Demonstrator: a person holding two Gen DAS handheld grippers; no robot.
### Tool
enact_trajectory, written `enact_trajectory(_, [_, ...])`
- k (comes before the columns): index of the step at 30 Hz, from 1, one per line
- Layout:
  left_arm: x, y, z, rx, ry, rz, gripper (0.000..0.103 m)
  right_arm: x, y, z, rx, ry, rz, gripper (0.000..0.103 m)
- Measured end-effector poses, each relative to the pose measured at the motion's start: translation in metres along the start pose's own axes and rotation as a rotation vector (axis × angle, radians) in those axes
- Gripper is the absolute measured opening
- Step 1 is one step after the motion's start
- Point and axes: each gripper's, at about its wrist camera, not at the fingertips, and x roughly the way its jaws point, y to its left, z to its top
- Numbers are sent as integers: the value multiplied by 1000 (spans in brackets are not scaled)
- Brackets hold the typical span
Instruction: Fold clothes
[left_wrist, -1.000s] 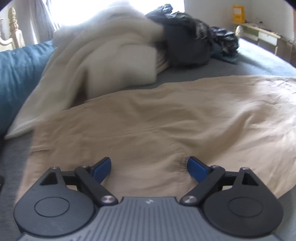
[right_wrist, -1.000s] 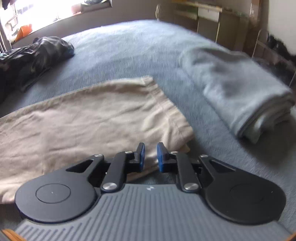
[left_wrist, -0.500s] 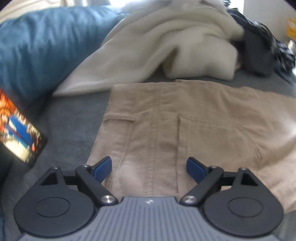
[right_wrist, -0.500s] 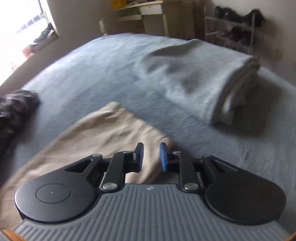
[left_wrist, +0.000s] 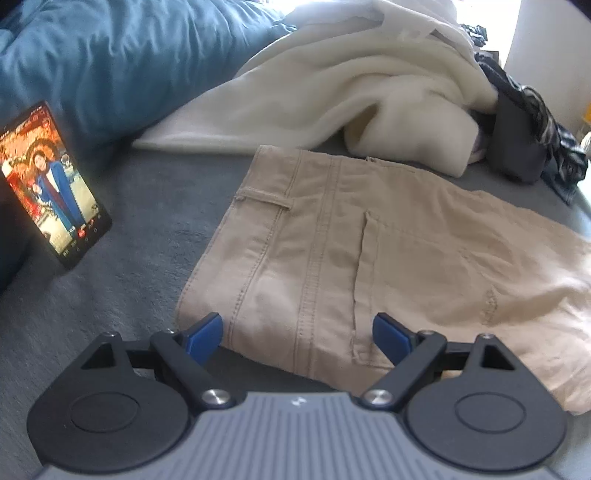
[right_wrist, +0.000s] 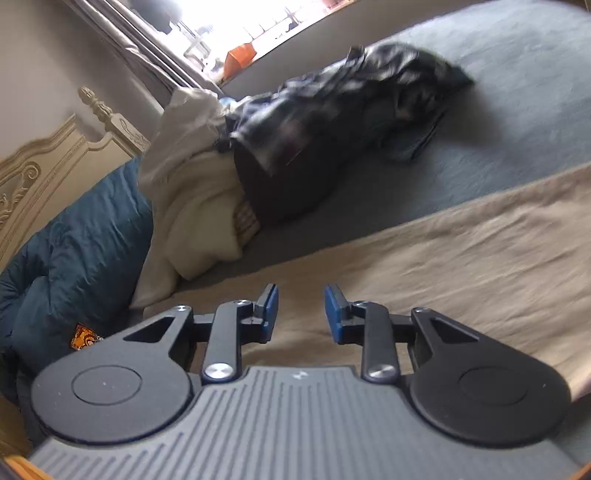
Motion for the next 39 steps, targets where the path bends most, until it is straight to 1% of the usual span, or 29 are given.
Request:
enact_trajectory(3, [3, -15, 5, 18, -42, -35, 89, 6, -26, -5, 114, 3, -90, 28])
enact_trajectory(5, [7, -31, 11, 41, -63, -68, 89, -7, -54, -10, 203, -26, -173, 28])
enact_trajectory(9, [13, -76, 22, 133, -95, -134, 89, -69, -113, -23, 386, -183, -340, 32])
enact_trajectory(11, [18, -101, 26, 188, -94, -157, 89, -103, -136, -33, 468, -273, -429, 38])
enact_trajectory(13, [22, -127, 28, 233, -86, -163, 89, -129, -157, -45, 563, -342, -485, 47])
enact_trajectory(15, [27, -151, 27, 273, -62, -142, 89, -143, -173, -57, 658, -380, -518, 48])
enact_trajectory(16, [31, -161, 26, 291, -40, -120, 89, -144, -172, -59, 657, -386, -519, 49])
enact_trajectory(18, [37, -178, 22, 318, 3, -71, 90, -137, -160, -56, 584, -389, -511, 49])
enact_trajectory(20, [43, -189, 16, 334, 41, -22, 90, -118, -134, -42, 408, -349, -498, 49])
enact_trajectory(22, [43, -195, 14, 331, 50, 13, 92, -89, -102, -26, 200, -268, -492, 49])
enact_trajectory(24, [44, -198, 12, 322, 54, 44, 96, -50, -76, -16, 7, -151, -497, 49])
enact_trajectory(25, [45, -198, 13, 314, 58, 54, 97, -31, -66, -15, -67, -90, -501, 49])
enact_trajectory(27, [47, -197, 14, 296, 69, 61, 98, 3, -52, -15, -170, -23, -509, 49])
enact_trajectory(30, [48, -195, 15, 275, 84, 65, 100, 35, -52, -19, -239, 32, -521, 49])
enact_trajectory(31, [49, -194, 15, 270, 89, 65, 101, 40, -55, -21, -249, 35, -526, 48])
enact_trajectory(33, [50, -192, 16, 257, 100, 65, 103, 37, -64, -24, -245, 8, -540, 48])
enact_trajectory(36, [53, -191, 18, 237, 115, 65, 103, 26, -82, -20, -200, -36, -606, 49])
enact_trajectory(37, [54, -192, 18, 233, 119, 67, 103, 23, -88, -19, -186, -46, -612, 49])
enact_trajectory(39, [55, -192, 17, 234, 118, 70, 103, 22, -92, -23, -183, -51, -574, 56])
